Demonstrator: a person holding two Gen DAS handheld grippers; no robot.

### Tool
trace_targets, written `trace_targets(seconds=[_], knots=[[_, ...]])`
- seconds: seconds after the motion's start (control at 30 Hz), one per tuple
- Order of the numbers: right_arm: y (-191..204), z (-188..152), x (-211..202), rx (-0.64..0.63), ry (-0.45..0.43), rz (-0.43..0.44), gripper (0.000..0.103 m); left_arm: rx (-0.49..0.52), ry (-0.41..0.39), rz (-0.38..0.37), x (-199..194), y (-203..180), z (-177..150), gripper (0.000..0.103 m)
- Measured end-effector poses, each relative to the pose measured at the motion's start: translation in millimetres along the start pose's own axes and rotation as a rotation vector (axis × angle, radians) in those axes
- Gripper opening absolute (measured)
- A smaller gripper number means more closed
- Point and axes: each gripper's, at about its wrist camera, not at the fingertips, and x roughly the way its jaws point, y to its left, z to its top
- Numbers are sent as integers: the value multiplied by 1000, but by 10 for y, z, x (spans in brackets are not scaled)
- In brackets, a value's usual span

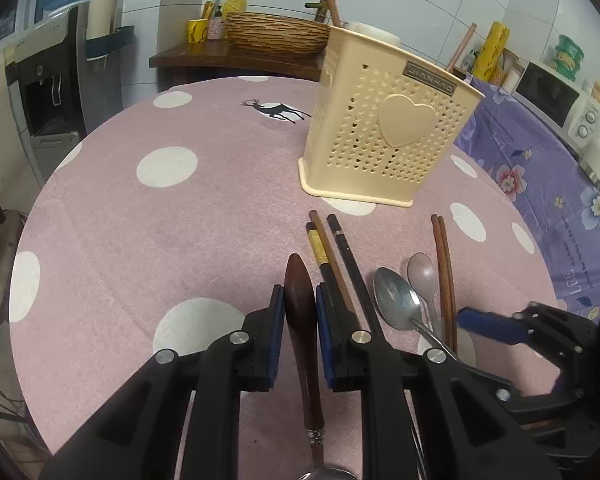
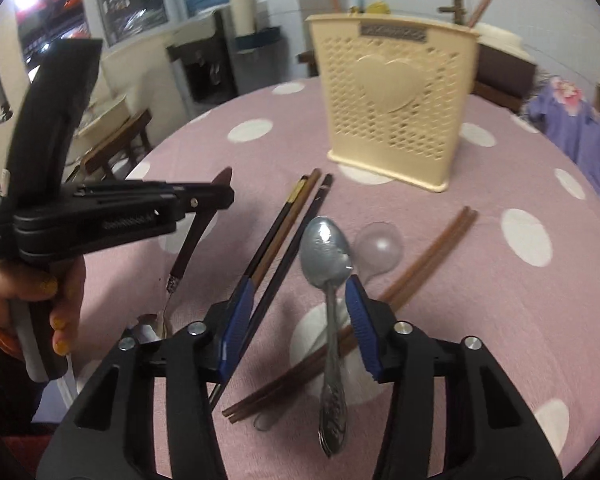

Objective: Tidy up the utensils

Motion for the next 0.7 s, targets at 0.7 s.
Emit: trace_targets(seconds=[0.7], knots=[[86,345,595,-171,161,-163,42,-16,-1,-18,-15,76,-17,17]])
